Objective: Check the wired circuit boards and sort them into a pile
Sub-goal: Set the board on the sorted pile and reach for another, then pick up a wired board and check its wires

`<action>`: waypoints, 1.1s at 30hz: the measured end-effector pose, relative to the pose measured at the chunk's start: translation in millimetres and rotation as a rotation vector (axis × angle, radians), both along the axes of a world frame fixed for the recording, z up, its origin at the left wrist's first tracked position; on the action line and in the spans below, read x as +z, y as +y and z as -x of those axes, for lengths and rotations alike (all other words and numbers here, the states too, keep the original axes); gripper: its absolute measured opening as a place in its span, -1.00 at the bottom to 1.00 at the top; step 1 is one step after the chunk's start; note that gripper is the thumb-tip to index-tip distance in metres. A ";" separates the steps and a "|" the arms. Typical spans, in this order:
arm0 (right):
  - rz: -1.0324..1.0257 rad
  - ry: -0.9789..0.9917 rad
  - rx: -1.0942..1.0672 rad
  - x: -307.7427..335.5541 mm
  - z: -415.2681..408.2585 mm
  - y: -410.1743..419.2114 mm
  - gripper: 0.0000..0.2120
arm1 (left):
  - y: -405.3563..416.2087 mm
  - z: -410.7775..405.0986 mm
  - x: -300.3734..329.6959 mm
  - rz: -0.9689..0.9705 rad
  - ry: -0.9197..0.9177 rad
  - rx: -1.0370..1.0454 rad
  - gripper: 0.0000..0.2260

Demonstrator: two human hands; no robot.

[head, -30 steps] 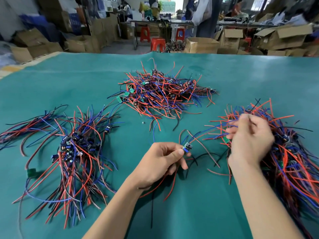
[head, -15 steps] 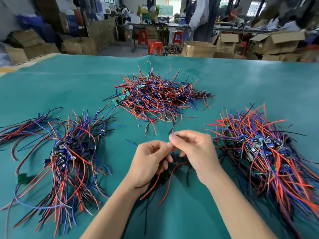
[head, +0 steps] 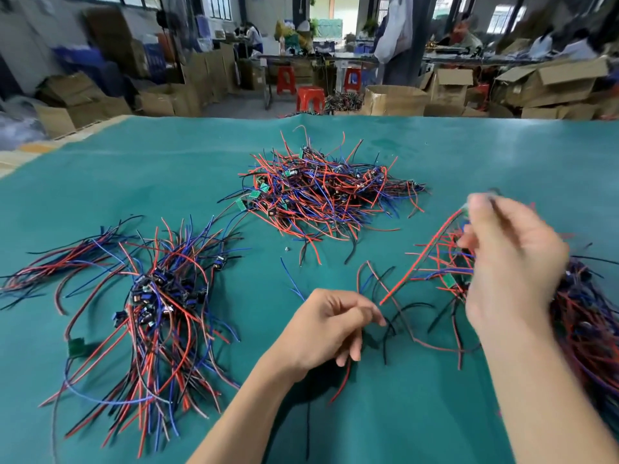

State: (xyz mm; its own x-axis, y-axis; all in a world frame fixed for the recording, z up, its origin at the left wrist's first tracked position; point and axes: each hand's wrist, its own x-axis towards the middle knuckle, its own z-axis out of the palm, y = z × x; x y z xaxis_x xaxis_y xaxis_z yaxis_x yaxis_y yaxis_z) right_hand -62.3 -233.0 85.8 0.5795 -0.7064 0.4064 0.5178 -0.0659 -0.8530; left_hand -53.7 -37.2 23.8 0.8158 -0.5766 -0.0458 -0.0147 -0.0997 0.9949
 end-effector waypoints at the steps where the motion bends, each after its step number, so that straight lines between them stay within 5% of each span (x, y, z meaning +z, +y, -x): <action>1: 0.003 -0.044 0.019 13.3 2.6 2.4 -0.97 | -0.4 0.5 -0.1 0.002 -0.005 0.011 -0.78; 7: 0.158 0.072 0.559 63.6 -10.5 84.8 -0.95 | -1.8 0.5 2.4 0.056 -0.002 0.079 -0.81; 12: 0.460 0.271 0.771 57.3 -51.1 173.8 -0.84 | -2.1 3.8 1.4 0.073 -0.037 0.128 -0.74; 16: 1.113 0.553 0.685 26.9 -90.4 198.8 -0.53 | -1.2 1.8 -5.0 0.071 -0.062 0.146 -0.78; 19: 1.336 0.688 0.505 5.5 -124.3 180.0 -0.68 | -3.5 0.0 -3.7 0.076 -0.039 0.122 -0.75; 25: 1.412 0.967 0.430 -25.8 -162.2 146.8 -0.62 | -1.1 -0.9 1.8 0.121 0.012 0.059 -0.71; 27: 1.408 0.951 0.409 -30.3 -165.5 143.1 -0.62 | -0.2 -1.7 0.6 0.129 0.017 0.063 -0.69; 31: 1.432 0.896 0.336 -32.8 -162.3 138.8 -0.94 | -0.6 -2.4 -1.7 0.124 0.020 0.070 -0.70; 33: 1.381 0.889 0.314 -33.2 -160.2 136.8 -0.80 | -1.1 -2.7 -2.3 0.117 0.024 0.072 -0.71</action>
